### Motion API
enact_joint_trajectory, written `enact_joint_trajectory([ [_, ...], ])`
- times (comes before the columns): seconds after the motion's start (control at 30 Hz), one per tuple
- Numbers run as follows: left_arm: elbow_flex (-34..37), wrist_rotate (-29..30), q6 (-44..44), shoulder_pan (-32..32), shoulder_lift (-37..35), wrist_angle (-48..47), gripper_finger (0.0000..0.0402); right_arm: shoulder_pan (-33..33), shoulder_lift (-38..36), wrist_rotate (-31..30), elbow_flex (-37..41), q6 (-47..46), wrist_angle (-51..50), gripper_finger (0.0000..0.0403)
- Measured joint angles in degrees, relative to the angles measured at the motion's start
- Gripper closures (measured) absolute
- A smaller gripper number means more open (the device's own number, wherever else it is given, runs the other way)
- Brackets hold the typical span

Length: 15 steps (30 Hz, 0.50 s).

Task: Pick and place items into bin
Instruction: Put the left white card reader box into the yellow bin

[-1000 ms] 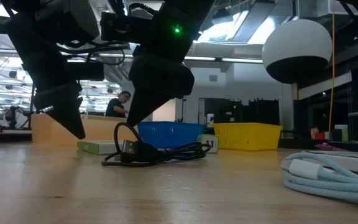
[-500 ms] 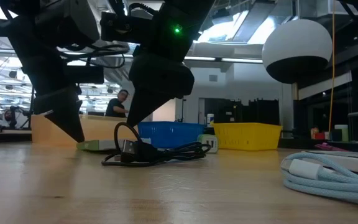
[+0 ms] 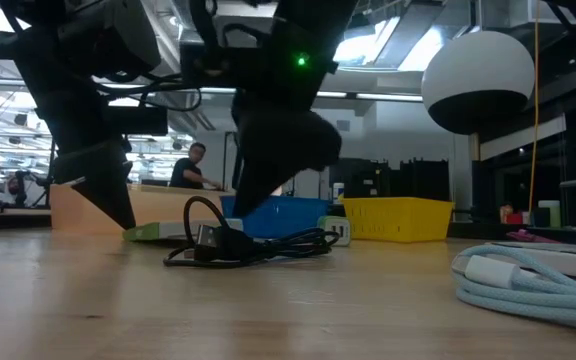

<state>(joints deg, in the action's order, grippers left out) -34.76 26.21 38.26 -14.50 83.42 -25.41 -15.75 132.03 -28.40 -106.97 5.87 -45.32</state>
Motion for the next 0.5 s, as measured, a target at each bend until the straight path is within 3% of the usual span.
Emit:
enact_joint_trajectory([
  [0.13, 0.0, -0.1, 0.0, 0.0, 0.0, 0.0, 0.0400, 0.0, 0.0, -0.2, 3.3, 2.0, 6.7, 0.0173],
  [0.27, 0.0, -0.2, 0.0, 0.0, 0.0, -0.1, 0.0400, 0.2, 0.1, -4.9, 7.0, 4.9, 12.0, 0.0173],
  [0.5, 0.0, -0.3, 0.0, 0.0, 0.0, -0.1, 0.0400, 0.6, 0.1, -6.5, 8.7, 6.6, 16.3, 0.0173],
])
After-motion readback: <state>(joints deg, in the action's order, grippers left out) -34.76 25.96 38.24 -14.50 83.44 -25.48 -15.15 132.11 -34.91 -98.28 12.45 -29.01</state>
